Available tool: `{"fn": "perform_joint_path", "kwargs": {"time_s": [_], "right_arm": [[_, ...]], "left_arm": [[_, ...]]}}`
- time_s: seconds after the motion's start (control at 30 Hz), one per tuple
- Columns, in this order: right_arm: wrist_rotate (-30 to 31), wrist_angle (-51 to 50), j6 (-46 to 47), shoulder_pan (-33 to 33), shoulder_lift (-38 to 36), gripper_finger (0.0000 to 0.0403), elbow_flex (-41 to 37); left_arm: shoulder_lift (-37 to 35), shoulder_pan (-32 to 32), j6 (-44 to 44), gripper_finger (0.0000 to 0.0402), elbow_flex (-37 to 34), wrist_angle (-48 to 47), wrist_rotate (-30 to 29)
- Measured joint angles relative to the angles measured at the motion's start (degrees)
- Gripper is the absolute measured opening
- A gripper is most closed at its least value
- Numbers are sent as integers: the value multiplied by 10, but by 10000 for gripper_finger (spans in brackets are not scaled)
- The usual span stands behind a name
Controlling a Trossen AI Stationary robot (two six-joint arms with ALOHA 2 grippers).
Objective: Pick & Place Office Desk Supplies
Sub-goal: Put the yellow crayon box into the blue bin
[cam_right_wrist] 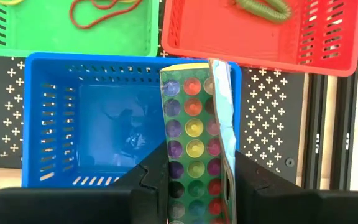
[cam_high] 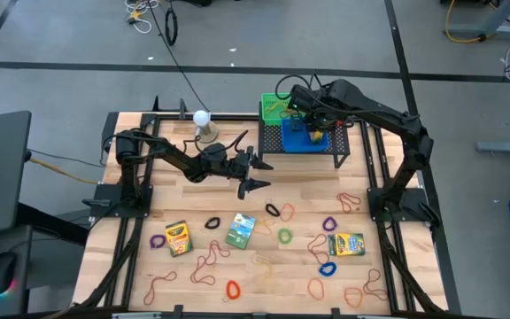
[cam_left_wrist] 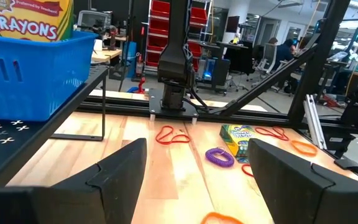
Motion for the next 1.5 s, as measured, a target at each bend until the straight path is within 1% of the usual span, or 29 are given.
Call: {"fn": "perform_joint_path", "kwargs": {"time_s": [0.3, 0.97, 1.07, 1.3, 1.5], "right_arm": [[6, 4, -3, 3, 14, 105, 0], [27, 1, -6, 6, 14, 106, 0], [27, 1, -10, 9, 14, 117, 0], [27, 1, -16, 10, 14, 159, 0], [27, 1, -21, 10, 14, 156, 0]], "left_arm": [[0, 0, 0, 284, 0, -1, 0], [0, 0, 0, 284, 0, -14, -2], [0, 0, 0, 284, 0, -15, -2], [0, 0, 0, 284, 0, -19, -2], [0, 0, 0, 284, 0, -22, -2]]}}
